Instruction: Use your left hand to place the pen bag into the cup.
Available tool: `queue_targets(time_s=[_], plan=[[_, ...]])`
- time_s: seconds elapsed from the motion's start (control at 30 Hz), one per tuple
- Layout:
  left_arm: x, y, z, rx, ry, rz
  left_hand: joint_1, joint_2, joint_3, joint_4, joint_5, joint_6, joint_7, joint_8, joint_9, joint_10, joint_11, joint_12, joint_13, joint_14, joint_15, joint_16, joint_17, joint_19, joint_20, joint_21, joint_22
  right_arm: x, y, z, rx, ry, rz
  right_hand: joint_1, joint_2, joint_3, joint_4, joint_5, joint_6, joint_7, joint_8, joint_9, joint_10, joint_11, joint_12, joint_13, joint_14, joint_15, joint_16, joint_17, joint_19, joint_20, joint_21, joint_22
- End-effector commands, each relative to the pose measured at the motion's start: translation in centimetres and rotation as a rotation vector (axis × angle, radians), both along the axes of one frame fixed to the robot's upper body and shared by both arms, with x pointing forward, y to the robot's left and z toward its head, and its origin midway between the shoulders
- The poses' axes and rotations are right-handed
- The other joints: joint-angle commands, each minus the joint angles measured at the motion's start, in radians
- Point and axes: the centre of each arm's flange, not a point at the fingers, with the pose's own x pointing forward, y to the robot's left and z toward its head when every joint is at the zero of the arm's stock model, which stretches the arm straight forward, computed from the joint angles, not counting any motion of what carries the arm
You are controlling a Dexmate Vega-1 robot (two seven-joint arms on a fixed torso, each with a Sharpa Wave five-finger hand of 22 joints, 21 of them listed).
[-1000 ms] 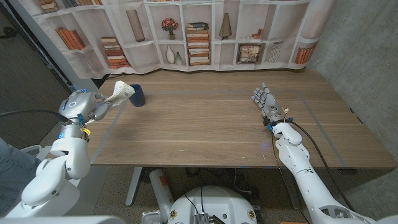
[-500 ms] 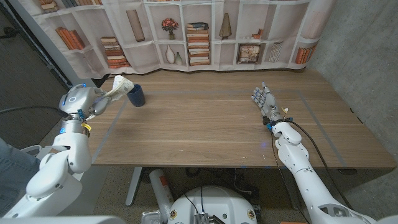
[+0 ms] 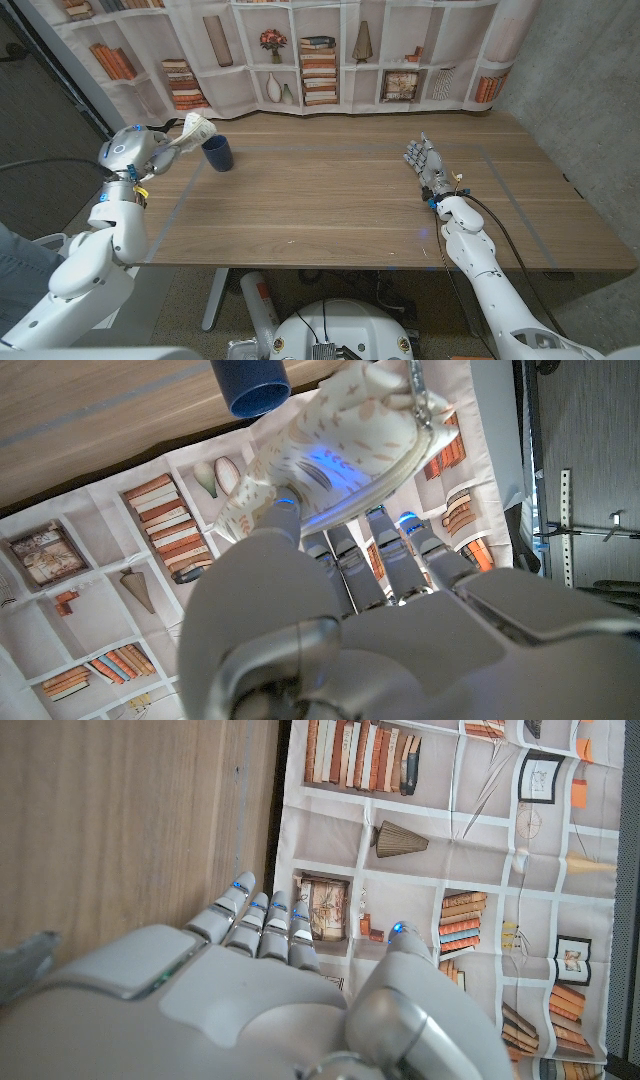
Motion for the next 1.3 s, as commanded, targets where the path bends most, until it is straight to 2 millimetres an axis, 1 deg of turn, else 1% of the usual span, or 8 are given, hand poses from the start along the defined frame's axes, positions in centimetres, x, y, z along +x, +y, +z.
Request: queue_targets(time_s=[0.03, 0.3, 0.93, 1.3], plan=[[1.3, 0.5, 1.4, 0.01, -0.012, -0.01, 0.014, -0.004, 0.007, 0.0, 0.0, 0.013, 0.001, 0.008, 0.005, 0.016, 0.0, -0.003, 0.003, 0.009, -0.127, 0.003, 0.001, 0.007, -0.012, 0.0, 0.002, -0.3, 0.1, 0.0, 0.001, 0.0, -0.007, 0.007, 0.008, 0.0, -0.004, -0.003, 0.007, 0.0, 0.0, 0.005, 0.007, -0.002, 0.002, 0.005, 0.008, 0.001, -0.001, 0.003, 0.01, -0.007, -0.008, 0.002], [1.8, 0.5, 2.1, 0.022, -0.029, -0.004, 0.014, -0.004, 0.009, 0.002, 0.0, 0.021, -0.001, 0.01, 0.005, 0.023, -0.002, -0.004, 0.003, 0.017, -0.13, 0.003, 0.002, 0.01, -0.013, -0.001, 0.002, -0.4, 0.2, -0.2, 0.001, 0.004, -0.011, 0.007, 0.009, 0.0, -0.004, -0.003, 0.006, 0.0, 0.0, 0.005, 0.007, -0.002, 0.002, 0.005, 0.009, 0.001, -0.001, 0.003, 0.011, -0.007, -0.01, 0.002], [3.2, 1.0, 4.6, 0.016, -0.046, 0.01, 0.017, -0.003, 0.014, 0.003, -0.001, 0.032, -0.002, 0.013, 0.005, 0.031, -0.003, -0.007, 0.002, 0.03, -0.135, 0.003, 0.002, 0.013, -0.014, -0.003, 0.002, -0.1, -0.1, -0.2, 0.005, 0.011, -0.015, 0.006, 0.01, -0.001, -0.005, -0.004, 0.007, 0.001, 0.0, 0.005, 0.005, -0.003, 0.001, 0.005, 0.008, 0.002, -0.002, 0.003, 0.015, -0.008, -0.015, 0.003], [4.4, 0.8, 5.7, 0.015, -0.04, 0.004, 0.017, -0.003, 0.016, 0.004, -0.001, 0.037, -0.002, 0.015, 0.005, 0.035, -0.003, -0.008, 0.002, 0.036, -0.136, 0.002, 0.002, 0.015, -0.018, -0.003, 0.002, 0.0, 0.0, -0.1, 0.003, 0.011, -0.015, 0.006, 0.01, -0.002, -0.006, -0.004, 0.008, 0.002, 0.001, 0.005, 0.005, -0.004, 0.001, 0.005, 0.008, -0.001, -0.002, 0.003, 0.016, -0.008, -0.019, 0.003]])
